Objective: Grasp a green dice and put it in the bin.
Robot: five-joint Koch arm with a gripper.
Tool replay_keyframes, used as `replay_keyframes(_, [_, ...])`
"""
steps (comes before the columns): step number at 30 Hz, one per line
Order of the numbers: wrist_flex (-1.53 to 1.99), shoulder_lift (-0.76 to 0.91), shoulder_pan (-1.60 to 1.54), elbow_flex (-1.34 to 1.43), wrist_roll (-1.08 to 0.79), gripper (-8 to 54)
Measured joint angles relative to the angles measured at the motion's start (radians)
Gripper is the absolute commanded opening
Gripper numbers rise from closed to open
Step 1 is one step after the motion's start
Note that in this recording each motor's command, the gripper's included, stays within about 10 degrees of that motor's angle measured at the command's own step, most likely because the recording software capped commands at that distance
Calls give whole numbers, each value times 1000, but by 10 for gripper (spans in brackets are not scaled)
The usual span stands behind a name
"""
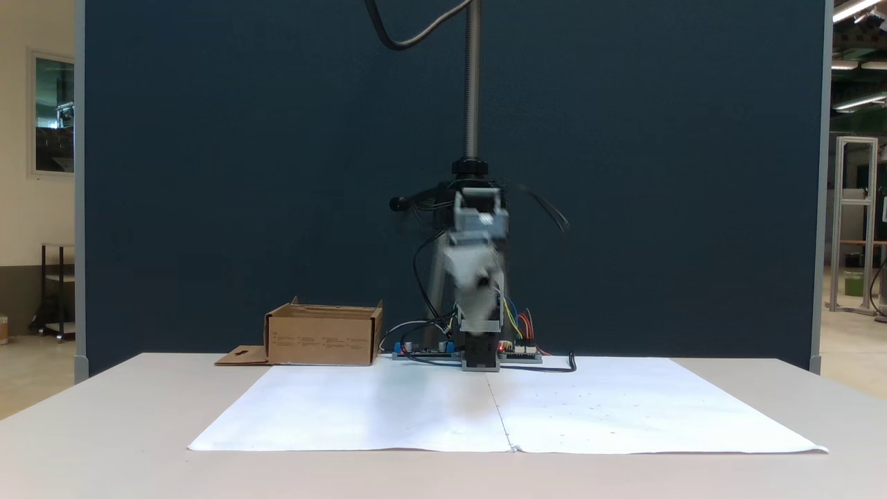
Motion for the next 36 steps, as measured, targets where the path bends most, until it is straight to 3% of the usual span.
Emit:
replay_keyframes(8, [-302,178,-109,581,-43,426])
replay_keyframes(14, [-511,282,-115,867,-57,419])
replay_keyframes(27, [-1028,434,-83,1249,-132,417])
replay_keyframes(36, [-1308,557,-80,1281,-137,417])
